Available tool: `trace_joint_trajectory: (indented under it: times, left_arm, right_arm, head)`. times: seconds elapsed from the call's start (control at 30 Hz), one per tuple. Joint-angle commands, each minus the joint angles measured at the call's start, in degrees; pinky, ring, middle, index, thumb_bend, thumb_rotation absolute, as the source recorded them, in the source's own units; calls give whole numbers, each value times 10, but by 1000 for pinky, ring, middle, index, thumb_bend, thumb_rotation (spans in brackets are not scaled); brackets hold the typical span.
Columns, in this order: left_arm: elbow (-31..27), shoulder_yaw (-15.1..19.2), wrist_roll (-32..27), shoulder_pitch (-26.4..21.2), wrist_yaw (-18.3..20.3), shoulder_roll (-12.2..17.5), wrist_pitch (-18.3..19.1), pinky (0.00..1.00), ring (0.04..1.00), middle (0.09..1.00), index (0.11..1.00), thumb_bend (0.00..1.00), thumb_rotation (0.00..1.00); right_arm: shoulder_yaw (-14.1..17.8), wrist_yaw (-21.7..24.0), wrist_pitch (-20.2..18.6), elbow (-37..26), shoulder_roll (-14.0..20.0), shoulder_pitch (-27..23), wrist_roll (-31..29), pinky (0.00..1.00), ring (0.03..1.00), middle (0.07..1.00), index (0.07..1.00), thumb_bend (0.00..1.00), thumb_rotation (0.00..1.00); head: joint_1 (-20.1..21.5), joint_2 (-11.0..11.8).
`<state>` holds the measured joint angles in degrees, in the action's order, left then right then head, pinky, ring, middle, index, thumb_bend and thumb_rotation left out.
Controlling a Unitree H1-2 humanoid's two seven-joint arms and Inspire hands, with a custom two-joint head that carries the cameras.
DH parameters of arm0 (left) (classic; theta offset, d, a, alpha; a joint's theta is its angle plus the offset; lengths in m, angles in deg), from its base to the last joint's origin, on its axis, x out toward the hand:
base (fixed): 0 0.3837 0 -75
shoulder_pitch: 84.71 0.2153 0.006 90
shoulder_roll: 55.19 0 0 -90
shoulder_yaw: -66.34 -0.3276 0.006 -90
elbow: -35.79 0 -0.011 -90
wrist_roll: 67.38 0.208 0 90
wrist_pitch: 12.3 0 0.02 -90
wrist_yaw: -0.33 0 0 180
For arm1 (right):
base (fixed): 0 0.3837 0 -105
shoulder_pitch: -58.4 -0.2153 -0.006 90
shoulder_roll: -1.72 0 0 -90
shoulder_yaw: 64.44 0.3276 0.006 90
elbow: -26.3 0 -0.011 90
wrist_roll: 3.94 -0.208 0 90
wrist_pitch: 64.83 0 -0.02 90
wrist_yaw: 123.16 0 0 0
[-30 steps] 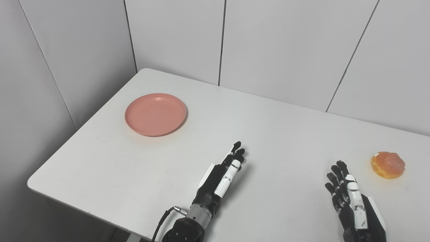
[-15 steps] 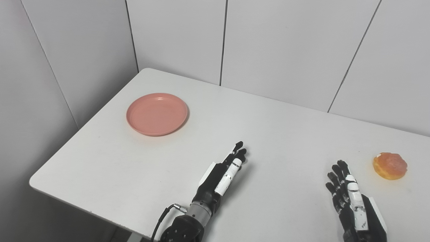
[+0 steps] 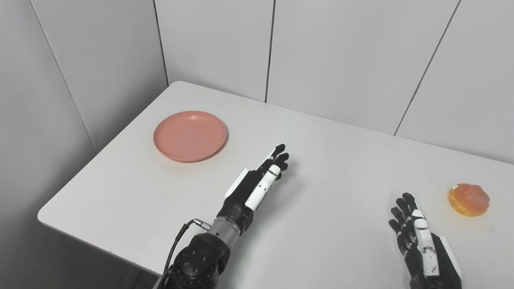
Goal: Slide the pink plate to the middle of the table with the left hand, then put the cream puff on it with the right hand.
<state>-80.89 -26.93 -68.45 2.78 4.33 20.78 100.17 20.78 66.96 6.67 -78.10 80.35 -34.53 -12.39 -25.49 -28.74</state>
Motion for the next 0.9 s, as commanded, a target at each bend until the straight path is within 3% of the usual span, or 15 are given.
trace_joint_trajectory:
  times: [0.0, 0.13, 0.33, 0.7, 0.87]
  left_arm:
    - [-27, 10, -13, -37, 1, 3, 13, 954, 949, 970, 957, 448, 1000]
    - [-42, 28, -24, -63, -1, 8, 37, 978, 966, 975, 964, 456, 1000]
    - [-42, 63, -27, -102, -11, 29, 43, 957, 954, 968, 957, 469, 1000]
    - [13, 154, -64, -159, -26, 83, 24, 944, 944, 954, 930, 454, 1000]
    - [33, 178, -75, -178, -27, 110, 21, 979, 963, 967, 946, 436, 1000]
  right_arm:
    - [-1, 0, -1, -18, -4, -19, -4, 1000, 1000, 1000, 1000, 88, 1000]
    - [-2, 0, 2, -18, -5, -20, 0, 1000, 1000, 1000, 1000, 86, 1000]
    - [-1, -1, 5, -17, -7, -19, 1, 1000, 1000, 1000, 1000, 66, 1000]
    - [0, 3, -4, -21, -4, -18, -4, 1000, 1000, 1000, 1000, 86, 1000]
    - [0, 6, -2, -19, -3, -18, -7, 1000, 1000, 1000, 1000, 85, 1000]
  head:
    - [2, 0]
    - [2, 0]
    - [2, 2]
    - [1, 0]
    - [0, 0]
